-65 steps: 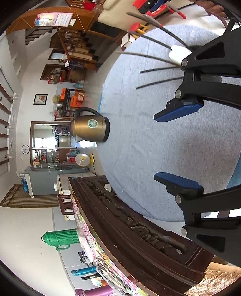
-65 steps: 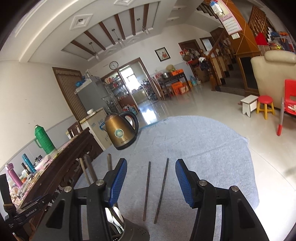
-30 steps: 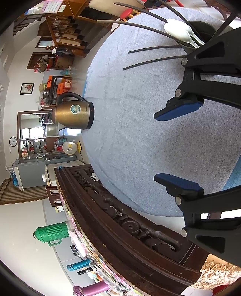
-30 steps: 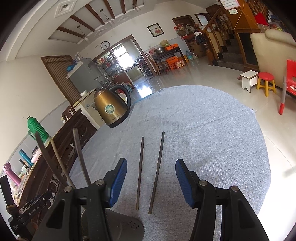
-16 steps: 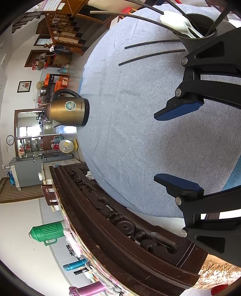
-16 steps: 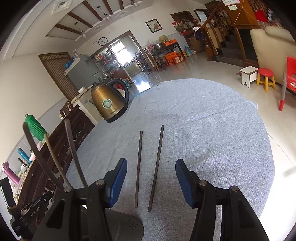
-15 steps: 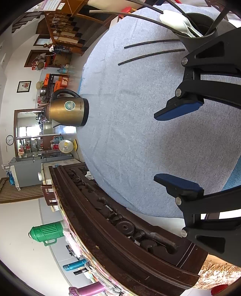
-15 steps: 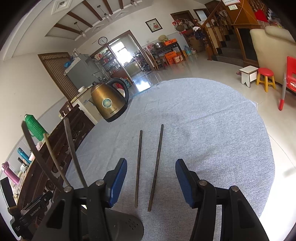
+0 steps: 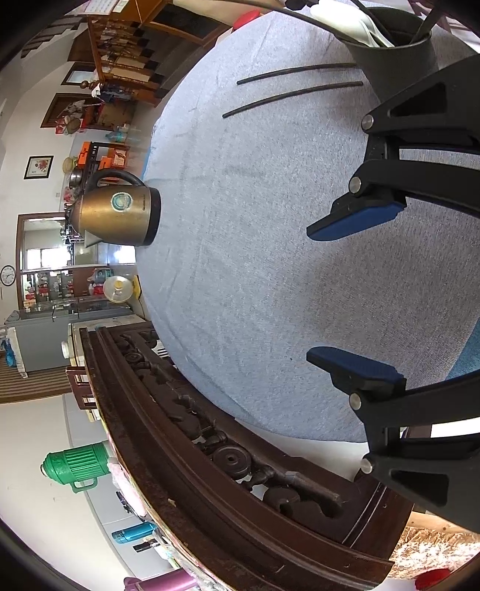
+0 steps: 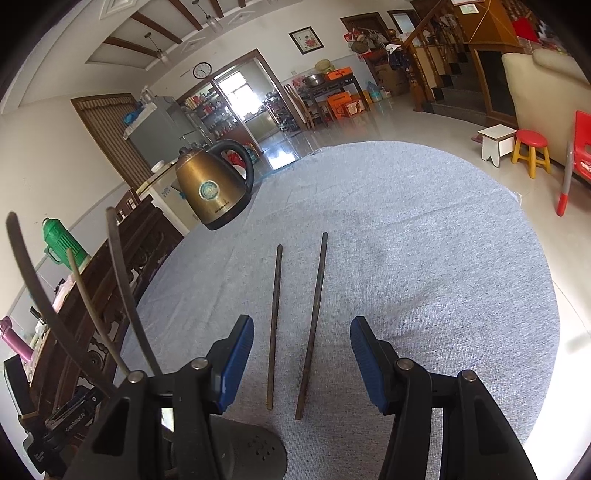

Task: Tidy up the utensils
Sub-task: 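Withdraw both tools from the cup toward the last pair of chopsticks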

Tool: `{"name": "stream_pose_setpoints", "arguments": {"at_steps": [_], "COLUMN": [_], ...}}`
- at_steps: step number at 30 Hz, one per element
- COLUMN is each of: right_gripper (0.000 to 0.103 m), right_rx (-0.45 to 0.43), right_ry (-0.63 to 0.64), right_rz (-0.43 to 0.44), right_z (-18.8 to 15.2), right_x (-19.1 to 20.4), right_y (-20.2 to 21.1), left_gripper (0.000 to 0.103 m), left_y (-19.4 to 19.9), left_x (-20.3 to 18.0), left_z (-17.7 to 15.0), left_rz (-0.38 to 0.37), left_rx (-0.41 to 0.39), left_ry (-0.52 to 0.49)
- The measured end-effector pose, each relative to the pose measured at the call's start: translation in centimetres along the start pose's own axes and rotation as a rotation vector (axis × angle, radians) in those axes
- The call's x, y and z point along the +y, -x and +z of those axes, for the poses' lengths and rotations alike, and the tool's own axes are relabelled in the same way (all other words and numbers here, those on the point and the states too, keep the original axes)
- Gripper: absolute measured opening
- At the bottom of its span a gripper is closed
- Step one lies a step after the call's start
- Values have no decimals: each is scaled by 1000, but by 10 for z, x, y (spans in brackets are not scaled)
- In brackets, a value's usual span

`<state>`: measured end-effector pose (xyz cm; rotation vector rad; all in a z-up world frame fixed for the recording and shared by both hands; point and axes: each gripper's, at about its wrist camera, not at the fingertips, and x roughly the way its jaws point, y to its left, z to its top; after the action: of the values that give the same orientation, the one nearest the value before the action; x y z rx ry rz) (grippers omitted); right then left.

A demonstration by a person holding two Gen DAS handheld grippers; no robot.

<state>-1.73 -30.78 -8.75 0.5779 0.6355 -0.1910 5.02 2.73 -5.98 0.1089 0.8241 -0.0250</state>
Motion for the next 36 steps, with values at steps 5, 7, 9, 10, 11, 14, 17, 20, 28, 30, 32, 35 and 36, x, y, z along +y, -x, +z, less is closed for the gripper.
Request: {"name": "stream_pose_setpoints", "arguments": {"at_steps": [5,7,9,10,11,14,17,20,28,30,32,35,36], "right_gripper": [58,58,58,58,58,58,58,58,58,58,58,58,58], "right_rx": [10,18,25,27,30,36,42,43,58,63,68,86,92], "right_ry": [-1,-4,-8,-9,-12,-16,-18,-12,1,-2,-1,1,4], "right_rz": [-8,-9,-12,-13,-15,-21,-24,-29,-45,-49,-54,-65,-69], "right_z": [1,2,3,2,3,4,6,11,24,28,31,39,43], "right_x": [1,1,-1,-1,-2,-5,-5,-4,-3,-5,-6,-9,-9], "right_y": [-7,-11,-14,-16,-18,-23,-27,-31,-47,-52,-57,-70,-75], "left_gripper": [61,60,60,61,60,60,60,60,61,61,61,61,61], "left_y": [-9,-13,-18,-19,-21,-26,-30,-34,-41,-43,-46,-51,-53], "left_x": [-2,-3,-4,-4,-4,-6,-8,-11,-28,-33,-37,-49,-55], "left_z": [-2,-2,-3,-3,-2,-1,1,5,15,18,23,35,40], "left_rz": [4,5,6,7,7,10,11,9,0,-5,-21,-45,-55], "left_rx": [17,26,35,39,42,52,60,60,62,66,74,70,68], "left_ry": [-3,-5,-8,-9,-9,-13,-16,-24,-67,-79,-90,-119,-133]}}
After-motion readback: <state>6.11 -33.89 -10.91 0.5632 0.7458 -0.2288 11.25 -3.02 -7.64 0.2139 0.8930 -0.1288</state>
